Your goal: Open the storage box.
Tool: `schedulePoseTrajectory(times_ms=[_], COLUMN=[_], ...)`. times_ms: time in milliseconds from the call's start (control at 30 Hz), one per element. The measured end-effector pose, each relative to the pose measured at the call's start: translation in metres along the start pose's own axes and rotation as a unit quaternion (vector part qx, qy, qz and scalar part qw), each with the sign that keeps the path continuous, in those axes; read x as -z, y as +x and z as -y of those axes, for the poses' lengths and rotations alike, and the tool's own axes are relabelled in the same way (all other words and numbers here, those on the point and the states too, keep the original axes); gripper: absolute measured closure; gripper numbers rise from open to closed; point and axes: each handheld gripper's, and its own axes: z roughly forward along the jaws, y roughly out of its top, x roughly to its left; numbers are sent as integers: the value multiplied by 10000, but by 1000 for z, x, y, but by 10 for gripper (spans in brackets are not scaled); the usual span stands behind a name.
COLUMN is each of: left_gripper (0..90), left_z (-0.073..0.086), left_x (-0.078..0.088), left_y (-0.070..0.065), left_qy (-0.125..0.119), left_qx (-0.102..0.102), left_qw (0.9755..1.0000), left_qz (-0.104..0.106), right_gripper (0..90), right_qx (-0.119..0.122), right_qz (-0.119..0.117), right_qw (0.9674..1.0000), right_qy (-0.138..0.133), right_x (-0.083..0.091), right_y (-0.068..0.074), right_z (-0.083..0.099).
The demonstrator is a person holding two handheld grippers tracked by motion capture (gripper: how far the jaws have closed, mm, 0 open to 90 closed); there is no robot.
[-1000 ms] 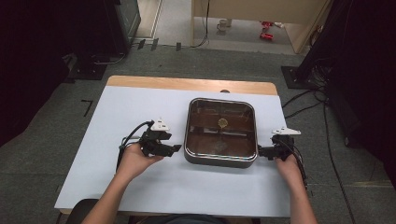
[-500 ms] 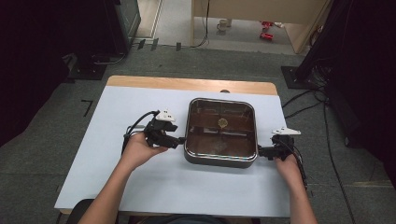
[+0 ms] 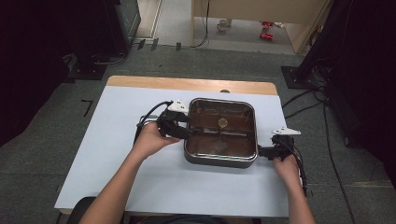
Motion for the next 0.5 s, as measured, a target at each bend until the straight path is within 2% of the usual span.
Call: schedulePoseTrajectory(times_ms=[133,200,233,400,433,500], left_gripper=[355,356,356,356,358,362], left_z=[-10,-16,-20,-26,-29,-30], left_x=[-8,-13,-20,-33,-38,-43], left_y=[1,1,1,-2,-5,-6], left_qy=[-21,-12,2,41,-53,-72], left_qx=[20,-37,-31,-98,-165,-173], left_qw=[10000,10000,10000,9998,9997,9997], left_qz=[68,50,79,180,154,177], right_gripper=[0,0,0,0,0,0], right_qx=[-3,2,1,-4,-2,-1], right_qz=[1,0,1,-2,0,2], right_qw=[10000,10000,10000,10000,10000,10000], right_qy=[2,2,1,-4,-2,2], right_x=[0,0,0,0,0,0], right_y=[0,0,0,0,0,0], right_z=[0,0,0,0,0,0])
